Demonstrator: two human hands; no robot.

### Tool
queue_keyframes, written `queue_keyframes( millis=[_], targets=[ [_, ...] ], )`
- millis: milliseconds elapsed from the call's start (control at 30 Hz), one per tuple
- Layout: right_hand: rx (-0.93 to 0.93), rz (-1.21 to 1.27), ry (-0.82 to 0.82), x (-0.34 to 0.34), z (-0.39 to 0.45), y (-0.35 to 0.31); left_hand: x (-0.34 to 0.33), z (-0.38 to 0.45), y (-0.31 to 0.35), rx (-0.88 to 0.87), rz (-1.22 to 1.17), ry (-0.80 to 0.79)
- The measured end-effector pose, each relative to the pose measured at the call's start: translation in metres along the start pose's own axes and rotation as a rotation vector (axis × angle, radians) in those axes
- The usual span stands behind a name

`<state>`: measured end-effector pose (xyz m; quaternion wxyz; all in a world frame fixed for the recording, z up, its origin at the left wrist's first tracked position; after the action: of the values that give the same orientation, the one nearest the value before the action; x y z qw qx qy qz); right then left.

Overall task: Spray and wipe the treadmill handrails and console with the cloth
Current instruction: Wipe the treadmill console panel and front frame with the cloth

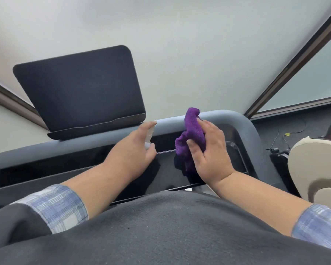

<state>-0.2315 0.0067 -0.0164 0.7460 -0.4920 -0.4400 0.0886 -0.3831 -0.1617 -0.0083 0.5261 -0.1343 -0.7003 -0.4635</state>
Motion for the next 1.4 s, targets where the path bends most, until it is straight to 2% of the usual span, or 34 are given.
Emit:
queue_keyframes(
  millis=[100,200,333,400,633,800,1167,1333,1400],
  targets=[
    [-0.090,-0.312,-0.155,-0.027,0.024,-0.002,0.009,-0.031,-0.011,0.041,-0.035,0.019],
    [-0.027,-0.648,-0.248,-0.061,0.029,-0.006,0.015,-0.060,-0.024,0.083,-0.074,0.013],
    [0.087,-0.783,-0.307,-0.099,0.018,-0.023,0.027,-0.096,-0.050,0.159,-0.080,0.052],
    [0.137,-0.813,-0.343,-0.120,0.010,-0.036,0.033,-0.115,-0.062,0.208,-0.085,0.089],
    [-0.033,-0.731,-0.333,-0.161,-0.006,-0.061,0.057,-0.166,-0.100,0.287,-0.126,0.192],
    [-0.038,-0.730,-0.332,-0.186,-0.021,-0.082,0.078,-0.186,-0.132,0.277,-0.146,0.240],
    [0.285,-0.779,-0.480,-0.336,-0.056,-0.188,0.132,-0.223,-0.205,0.141,-0.187,0.244],
    [0.502,-0.828,-0.729,-0.442,-0.079,-0.263,0.145,-0.253,-0.240,0.158,-0.206,0.281],
    [0.597,-0.839,-0.755,-0.460,-0.083,-0.280,0.148,-0.258,-0.248,0.152,-0.208,0.282]
  ],
)
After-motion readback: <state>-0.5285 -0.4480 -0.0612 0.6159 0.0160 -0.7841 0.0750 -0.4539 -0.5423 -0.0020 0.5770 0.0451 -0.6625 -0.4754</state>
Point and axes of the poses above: each hand's wrist, its own z-axis towards the middle knuckle, its own x-axis out of the back of the hand, y = z × x, the point moved 4 cm from there along z, towards the middle knuckle, and after that the axes turned 9 degrees about -x, right-handed, at the moved point
